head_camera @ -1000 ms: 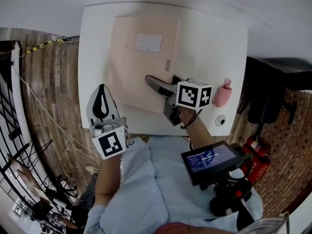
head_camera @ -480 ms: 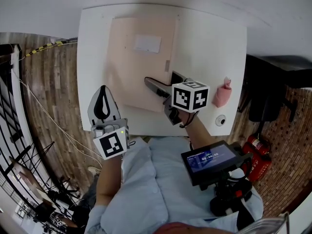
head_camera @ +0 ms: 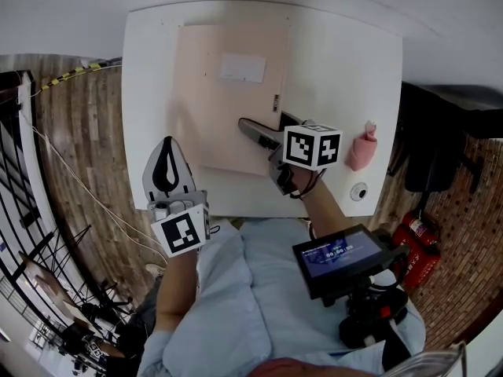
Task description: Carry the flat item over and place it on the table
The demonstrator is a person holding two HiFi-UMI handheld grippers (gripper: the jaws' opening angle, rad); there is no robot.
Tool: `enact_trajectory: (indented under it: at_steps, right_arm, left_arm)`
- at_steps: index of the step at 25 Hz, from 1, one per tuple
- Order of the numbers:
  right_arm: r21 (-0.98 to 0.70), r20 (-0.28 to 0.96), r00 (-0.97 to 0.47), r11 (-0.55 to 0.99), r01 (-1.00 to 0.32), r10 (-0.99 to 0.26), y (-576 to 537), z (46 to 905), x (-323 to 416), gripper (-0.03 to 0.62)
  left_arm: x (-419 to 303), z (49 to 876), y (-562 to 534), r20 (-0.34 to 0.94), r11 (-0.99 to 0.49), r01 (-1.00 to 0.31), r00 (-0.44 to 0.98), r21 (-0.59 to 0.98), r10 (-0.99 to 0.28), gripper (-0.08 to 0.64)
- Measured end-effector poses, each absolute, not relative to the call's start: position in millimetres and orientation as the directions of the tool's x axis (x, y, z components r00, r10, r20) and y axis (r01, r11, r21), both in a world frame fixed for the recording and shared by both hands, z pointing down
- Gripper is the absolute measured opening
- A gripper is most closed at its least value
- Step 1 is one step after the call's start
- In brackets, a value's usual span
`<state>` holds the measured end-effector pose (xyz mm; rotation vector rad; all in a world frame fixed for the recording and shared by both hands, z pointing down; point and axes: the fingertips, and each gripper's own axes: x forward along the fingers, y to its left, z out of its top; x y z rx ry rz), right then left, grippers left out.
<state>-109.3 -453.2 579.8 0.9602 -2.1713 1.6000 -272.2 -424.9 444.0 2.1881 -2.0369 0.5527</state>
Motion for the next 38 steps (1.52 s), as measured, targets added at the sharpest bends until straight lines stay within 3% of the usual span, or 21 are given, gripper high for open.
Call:
enact_trajectory:
  at_steps: [19,28,32,38]
  right_arm:
    - [-0.660,0.631,-0.671,0.185,-0.728,-0.389,-469,593,-79,0.473]
    - [-0.637,0.596,-0.661,0.232,-0.735,-0.457,-455,554,-77,0.468]
    - [-0.593,0.537,-0.644,0.300,-0.748,-0.544,-449,512,-80,0.424]
    - [-0.515,0.378,-0.627,0.408,-0.754,-0.681,-415,433,-85,0.226]
  left_arm:
    - [-255,458,-435,0.345,-0.126,-0.978,0.062,-0.165,-0.936,0.009]
    - [-248,429,-418,0.276,-0.141,-0.977,0.093,-0.159,-0.957,0.009]
    - [-249,400,-408,0.201,-0.138,-0.980,0.108,-0.142,-0.974,0.009]
    - [-247,341,-383,0.121,-0.163,-0.983,0.152,-0.083,-0.981,0.009]
